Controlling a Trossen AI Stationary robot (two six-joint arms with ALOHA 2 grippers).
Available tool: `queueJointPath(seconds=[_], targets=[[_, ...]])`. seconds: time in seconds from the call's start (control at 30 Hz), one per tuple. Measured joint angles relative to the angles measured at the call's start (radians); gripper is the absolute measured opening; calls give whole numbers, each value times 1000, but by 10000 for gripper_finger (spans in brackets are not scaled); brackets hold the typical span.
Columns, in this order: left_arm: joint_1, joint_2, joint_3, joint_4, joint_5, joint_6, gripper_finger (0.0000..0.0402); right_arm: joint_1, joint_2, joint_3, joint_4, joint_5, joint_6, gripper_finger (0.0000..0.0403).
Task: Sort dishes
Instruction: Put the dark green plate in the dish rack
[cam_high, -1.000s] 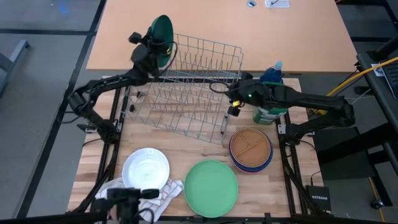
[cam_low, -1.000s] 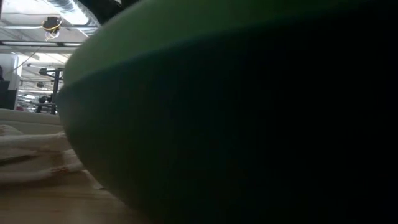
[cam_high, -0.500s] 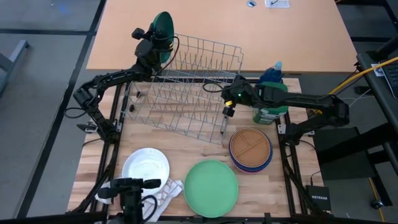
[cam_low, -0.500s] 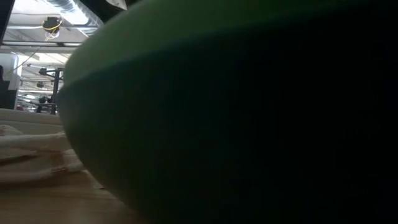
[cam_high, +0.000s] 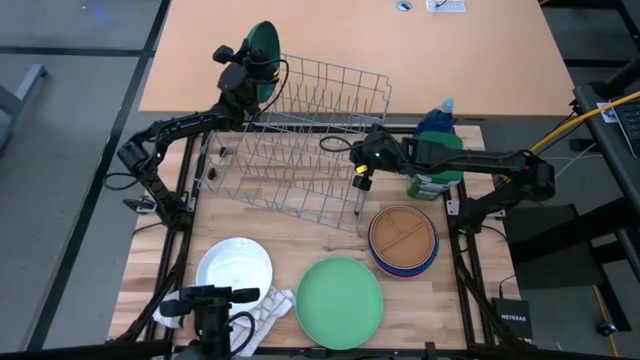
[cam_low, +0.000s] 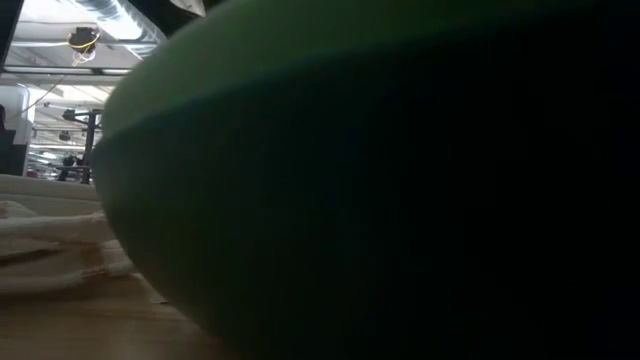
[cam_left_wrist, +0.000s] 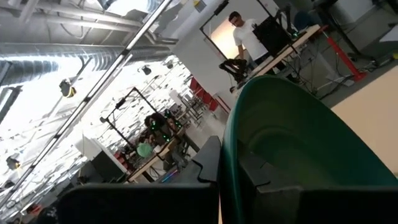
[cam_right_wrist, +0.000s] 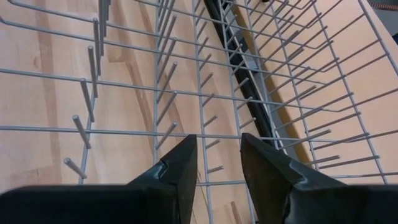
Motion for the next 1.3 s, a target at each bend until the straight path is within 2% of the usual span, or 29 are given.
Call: queueJointPath(seconds=[0.9,1.13,1.3], targets=[[-21,58,2,-38,4,-5,9,0,0,0,1,-3,0,127],[-62,60,-1,-135,6,-40,6,0,0,0,1,-3,0,127],[-75,60,0,-206,17,-122,28,0,0,0,-1,-12,4,127]])
